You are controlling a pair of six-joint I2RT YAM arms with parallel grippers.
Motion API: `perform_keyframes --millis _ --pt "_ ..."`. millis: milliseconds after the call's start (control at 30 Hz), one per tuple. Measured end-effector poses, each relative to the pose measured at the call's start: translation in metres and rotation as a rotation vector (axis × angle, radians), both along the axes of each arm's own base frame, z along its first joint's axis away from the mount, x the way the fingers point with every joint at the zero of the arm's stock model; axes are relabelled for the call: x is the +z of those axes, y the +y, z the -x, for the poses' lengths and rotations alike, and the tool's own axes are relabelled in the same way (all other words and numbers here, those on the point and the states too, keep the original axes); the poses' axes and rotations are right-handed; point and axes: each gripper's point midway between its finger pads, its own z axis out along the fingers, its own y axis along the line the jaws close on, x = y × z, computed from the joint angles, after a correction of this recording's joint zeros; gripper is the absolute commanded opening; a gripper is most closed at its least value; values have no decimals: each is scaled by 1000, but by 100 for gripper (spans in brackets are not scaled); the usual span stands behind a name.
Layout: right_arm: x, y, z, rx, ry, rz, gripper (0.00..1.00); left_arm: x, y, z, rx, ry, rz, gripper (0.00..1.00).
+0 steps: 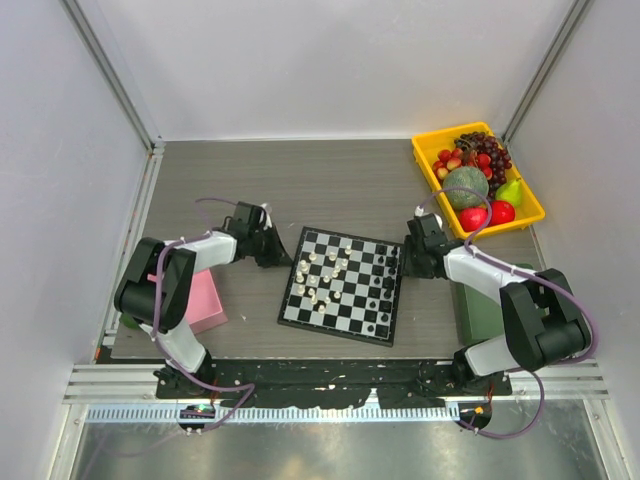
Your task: Set up the chess pieces on the board
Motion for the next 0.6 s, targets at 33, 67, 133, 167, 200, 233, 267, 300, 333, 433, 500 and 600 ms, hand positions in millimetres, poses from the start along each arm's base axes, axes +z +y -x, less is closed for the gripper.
perform_keyframes --millis 33,67,133,167,200,233,267,300,333,433,500,600 --pt "0 -1 -1 -1 -1 2 39 0 -2 1 -4 -3 -2 3" --pt "0 -3 -2 -6 -2 6 40 0 -3 2 -7 -6 -4 3" --pt "0 -7 -3 -12 -5 17 40 0 -7 4 -14 -10 -4 2" --pt "0 -10 -3 -15 -4 26 40 -1 -9 5 -15 -11 -2 2" --pt "0 -11 -3 -16 -4 32 40 0 -10 7 -16 -13 1 3" --pt "0 -13 -3 -16 -3 37 40 -1 -11 8 -17 -16 4 3" --pt "0 -14 -3 -17 -3 40 40 -1 -12 9 -16 -20 6 2" --pt "0 -14 -3 -18 -3 42 41 -1 -12 10 -16 -21 8 2" --pt "0 -15 -3 -19 -3 43 40 -1 -13 11 -15 -22 10 2" --pt "0 -18 -3 -25 -2 52 41 -1 -14 17 -13 -17 15 4" --pt "4 -20 -3 -28 -11 56 42 -1 -15 21 -18 -13 12 5" --pt "13 -21 -6 -35 -32 56 42 -1 -16 24 -25 -10 5 6"
